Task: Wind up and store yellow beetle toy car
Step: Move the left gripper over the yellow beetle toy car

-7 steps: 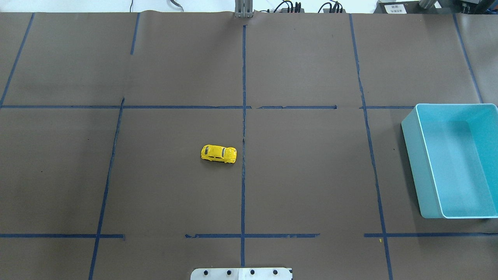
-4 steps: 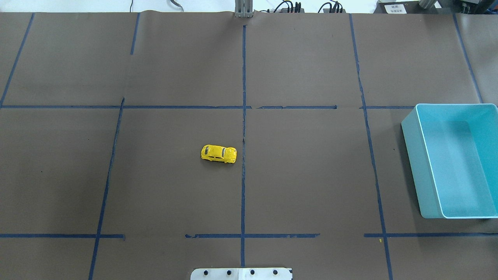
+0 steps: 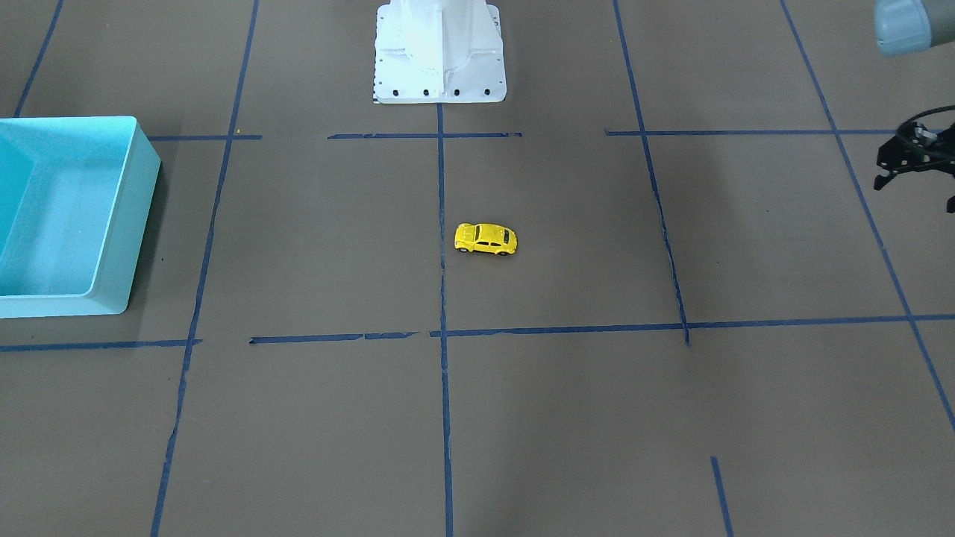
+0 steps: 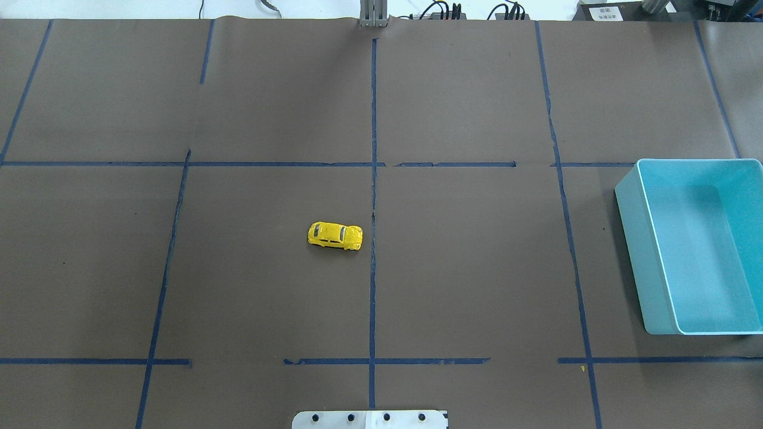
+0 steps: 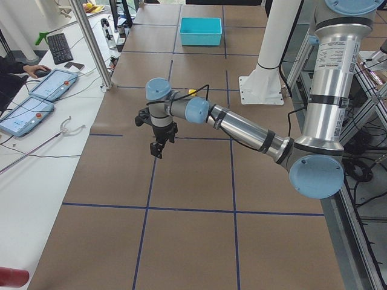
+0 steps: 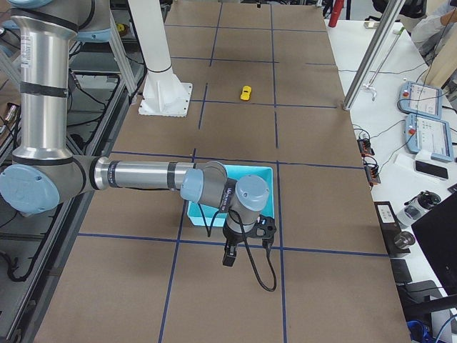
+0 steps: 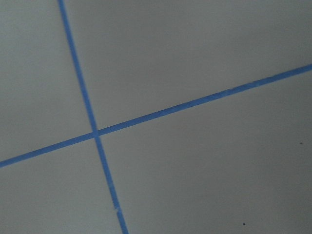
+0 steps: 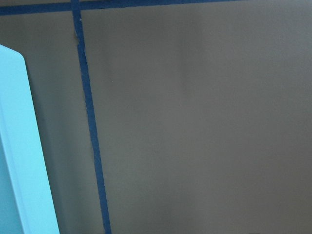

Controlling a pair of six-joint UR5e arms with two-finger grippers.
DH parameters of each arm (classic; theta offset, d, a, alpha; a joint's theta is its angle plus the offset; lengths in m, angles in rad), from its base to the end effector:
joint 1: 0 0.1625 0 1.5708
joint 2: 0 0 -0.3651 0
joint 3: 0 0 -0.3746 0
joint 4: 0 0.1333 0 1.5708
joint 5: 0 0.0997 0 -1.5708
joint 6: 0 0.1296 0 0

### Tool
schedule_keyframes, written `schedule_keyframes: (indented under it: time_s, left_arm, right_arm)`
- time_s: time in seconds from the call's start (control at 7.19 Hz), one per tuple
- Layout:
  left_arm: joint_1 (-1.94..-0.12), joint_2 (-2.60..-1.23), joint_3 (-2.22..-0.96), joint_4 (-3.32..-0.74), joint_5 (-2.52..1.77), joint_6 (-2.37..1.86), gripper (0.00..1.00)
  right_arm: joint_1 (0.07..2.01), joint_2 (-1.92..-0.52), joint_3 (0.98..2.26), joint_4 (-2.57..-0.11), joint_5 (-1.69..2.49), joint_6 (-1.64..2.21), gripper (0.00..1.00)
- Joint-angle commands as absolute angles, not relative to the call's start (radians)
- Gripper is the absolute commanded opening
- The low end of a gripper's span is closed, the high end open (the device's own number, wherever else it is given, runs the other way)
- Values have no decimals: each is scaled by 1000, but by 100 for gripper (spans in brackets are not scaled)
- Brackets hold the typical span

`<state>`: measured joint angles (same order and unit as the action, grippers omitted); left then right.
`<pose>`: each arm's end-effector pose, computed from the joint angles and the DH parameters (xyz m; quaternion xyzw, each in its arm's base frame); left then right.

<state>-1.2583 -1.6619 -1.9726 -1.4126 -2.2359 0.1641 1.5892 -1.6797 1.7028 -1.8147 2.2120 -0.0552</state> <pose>0.1002 -0.4835 0.4124 0.1332 0.3327 0.2728 0.8928 0.0633 -0.4083 0.6400 -0.0930 -0.3169 0.0174 0.9437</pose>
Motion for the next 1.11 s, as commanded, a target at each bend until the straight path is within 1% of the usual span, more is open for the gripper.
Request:
schedule_keyframes:
  time_s: [0.0, 0.14, 0.28, 0.42, 0.7, 0.97]
  left_arm:
    - [-1093, -1730, -2095, -1413, -2172, 384, 100]
    - [-949, -1826, -2077, -1411, -2171, 470, 100]
    - [-872, -1879, -2069, -1413, -2169, 483, 100]
    - [-812, -1908, -2059, -1434, -2168, 494, 100]
    - [-699, -1951, -2036, -1442, -2032, 708, 100]
    - [-671, -2108, -1889, -1448, -2034, 700, 100]
  right_arm:
    - [1589, -1680, 1703, -1815, 2212, -55, 100]
    - [1589, -1681, 1694, -1815, 2212, -54, 100]
    - [1589, -1680, 1694, -1815, 2212, -54, 100]
    - [1589, -1680, 1694, -1815, 2212, -54, 100]
    - [1588, -1678, 1692, -1815, 2212, -54, 100]
    - [1589, -1678, 1692, -1815, 2212, -54, 100]
